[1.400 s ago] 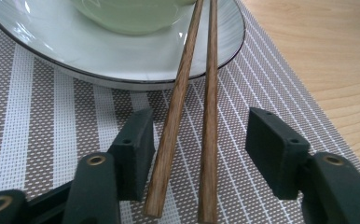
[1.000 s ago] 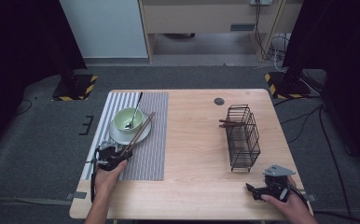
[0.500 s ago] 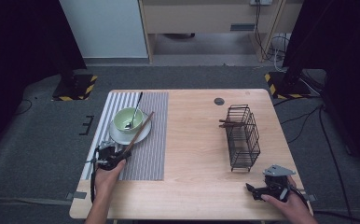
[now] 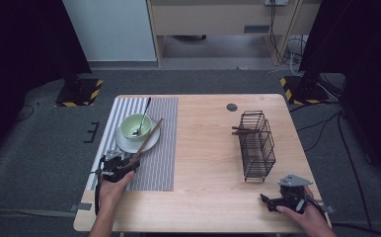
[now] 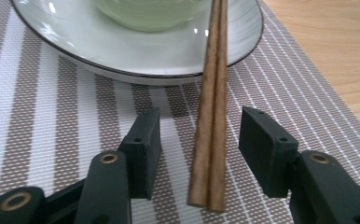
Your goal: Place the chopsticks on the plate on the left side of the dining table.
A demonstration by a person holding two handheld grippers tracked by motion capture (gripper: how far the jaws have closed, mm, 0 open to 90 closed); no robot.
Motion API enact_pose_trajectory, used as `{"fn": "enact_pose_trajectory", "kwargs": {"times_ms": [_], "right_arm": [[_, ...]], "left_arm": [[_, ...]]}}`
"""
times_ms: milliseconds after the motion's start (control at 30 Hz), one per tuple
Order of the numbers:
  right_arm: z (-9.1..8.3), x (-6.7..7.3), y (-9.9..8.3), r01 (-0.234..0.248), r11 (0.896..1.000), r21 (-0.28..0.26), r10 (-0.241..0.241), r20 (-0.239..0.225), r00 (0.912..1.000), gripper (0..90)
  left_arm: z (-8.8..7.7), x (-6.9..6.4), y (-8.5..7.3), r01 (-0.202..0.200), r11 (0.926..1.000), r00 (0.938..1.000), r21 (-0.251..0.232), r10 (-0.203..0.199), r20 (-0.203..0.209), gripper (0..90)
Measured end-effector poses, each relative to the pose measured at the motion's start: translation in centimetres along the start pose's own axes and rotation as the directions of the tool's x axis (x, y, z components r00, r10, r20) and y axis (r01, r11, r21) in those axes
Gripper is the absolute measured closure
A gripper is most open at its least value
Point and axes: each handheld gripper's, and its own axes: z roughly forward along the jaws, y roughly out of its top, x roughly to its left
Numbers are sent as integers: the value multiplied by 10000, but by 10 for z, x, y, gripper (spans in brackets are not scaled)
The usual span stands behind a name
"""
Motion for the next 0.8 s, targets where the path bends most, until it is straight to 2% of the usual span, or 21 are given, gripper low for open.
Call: {"fn": "enact_pose_trajectory", "kwargs": {"times_ms": [233,500,800], "right_arm": [[0,0,0,5,10000,-2,-5,-1,10000,4],[0,0,0,2,10000,-1,-2,0,10000,4],[0,0,0,2,10000,-3,-2,-1,10000,3]], "left_arm": [[-1,7,2,93,10000,9994,-18,-93,-335,495],[-4,18,5,163,9995,9964,-266,-185,-830,491],[-3,28,7,215,9987,9951,-472,-259,-954,456]]}}
